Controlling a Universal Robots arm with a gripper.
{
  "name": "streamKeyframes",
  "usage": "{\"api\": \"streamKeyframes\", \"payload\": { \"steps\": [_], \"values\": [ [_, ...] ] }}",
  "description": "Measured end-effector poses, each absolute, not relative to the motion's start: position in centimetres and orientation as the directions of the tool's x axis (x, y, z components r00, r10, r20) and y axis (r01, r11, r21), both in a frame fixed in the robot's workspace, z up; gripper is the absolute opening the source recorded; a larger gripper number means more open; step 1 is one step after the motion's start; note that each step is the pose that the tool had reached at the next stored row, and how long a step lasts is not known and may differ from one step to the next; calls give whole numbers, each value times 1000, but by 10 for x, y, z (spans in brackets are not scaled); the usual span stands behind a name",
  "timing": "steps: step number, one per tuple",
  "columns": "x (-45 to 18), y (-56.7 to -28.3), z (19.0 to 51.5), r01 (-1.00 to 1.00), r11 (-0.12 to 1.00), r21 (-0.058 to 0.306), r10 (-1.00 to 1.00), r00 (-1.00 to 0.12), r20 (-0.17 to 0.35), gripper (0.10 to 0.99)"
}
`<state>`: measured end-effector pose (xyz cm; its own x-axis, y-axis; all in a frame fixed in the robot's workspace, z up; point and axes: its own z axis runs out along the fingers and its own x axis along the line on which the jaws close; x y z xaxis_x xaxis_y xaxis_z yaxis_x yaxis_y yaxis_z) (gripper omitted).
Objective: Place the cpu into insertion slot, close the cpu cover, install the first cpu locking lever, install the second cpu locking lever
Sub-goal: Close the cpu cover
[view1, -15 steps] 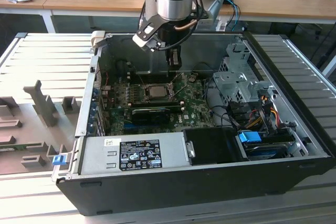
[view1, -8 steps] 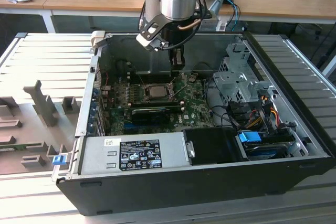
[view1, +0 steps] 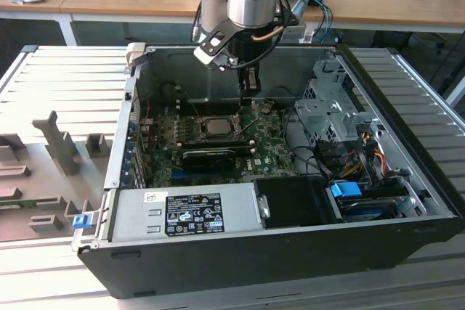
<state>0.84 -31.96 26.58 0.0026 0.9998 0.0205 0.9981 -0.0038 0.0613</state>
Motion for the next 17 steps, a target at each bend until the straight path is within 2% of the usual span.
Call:
{"api": "streamKeyframes", "payload": {
  "steps": [17],
  "values": [
    [38,-319,266,998,-4,59,1000,2,20,106]
  ]
}}
